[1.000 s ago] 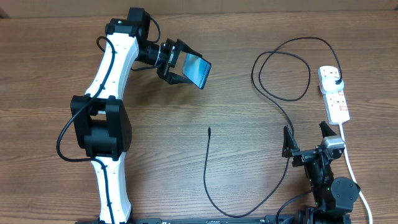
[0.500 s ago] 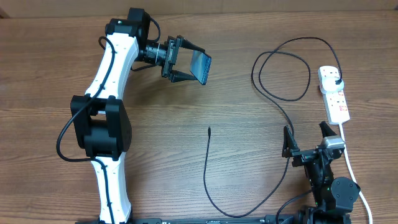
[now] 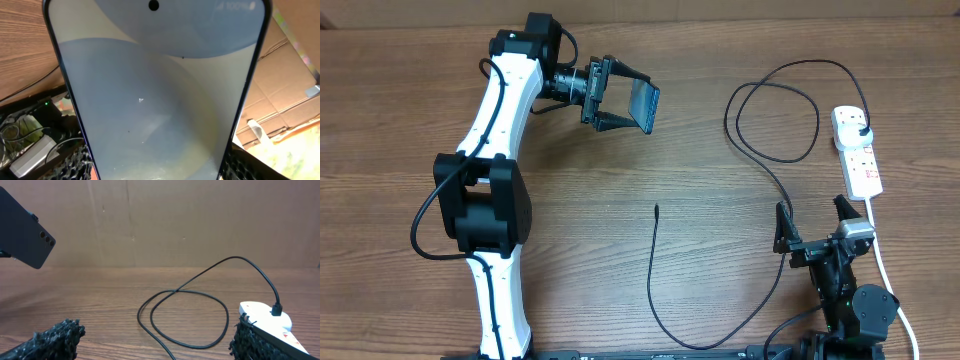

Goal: Plug charger to phone and switch on socket

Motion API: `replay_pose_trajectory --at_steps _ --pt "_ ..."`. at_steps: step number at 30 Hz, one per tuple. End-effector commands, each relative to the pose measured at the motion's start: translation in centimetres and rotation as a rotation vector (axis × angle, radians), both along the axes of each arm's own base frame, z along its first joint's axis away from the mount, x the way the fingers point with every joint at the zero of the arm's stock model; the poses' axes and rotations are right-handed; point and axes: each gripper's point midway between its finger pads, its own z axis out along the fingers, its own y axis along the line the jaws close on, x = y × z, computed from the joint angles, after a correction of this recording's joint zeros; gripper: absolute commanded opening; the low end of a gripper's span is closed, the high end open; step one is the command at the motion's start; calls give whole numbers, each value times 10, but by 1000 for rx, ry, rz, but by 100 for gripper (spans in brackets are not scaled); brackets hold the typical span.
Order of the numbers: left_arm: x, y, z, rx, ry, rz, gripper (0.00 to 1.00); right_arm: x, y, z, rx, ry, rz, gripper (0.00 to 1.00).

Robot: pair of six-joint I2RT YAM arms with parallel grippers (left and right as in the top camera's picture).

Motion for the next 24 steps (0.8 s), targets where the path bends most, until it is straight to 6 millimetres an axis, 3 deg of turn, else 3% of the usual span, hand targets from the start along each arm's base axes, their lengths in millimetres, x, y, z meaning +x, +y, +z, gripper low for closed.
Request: replay_pose_trajectory --at_steps 1,24 --pt "-5 -3 36 -72 -74 -15 4 0 0 -2 3 -3 -3 100" --pt "-6 -4 39 -97 -96 -22 4 0 0 -2 3 -3 -3 100"
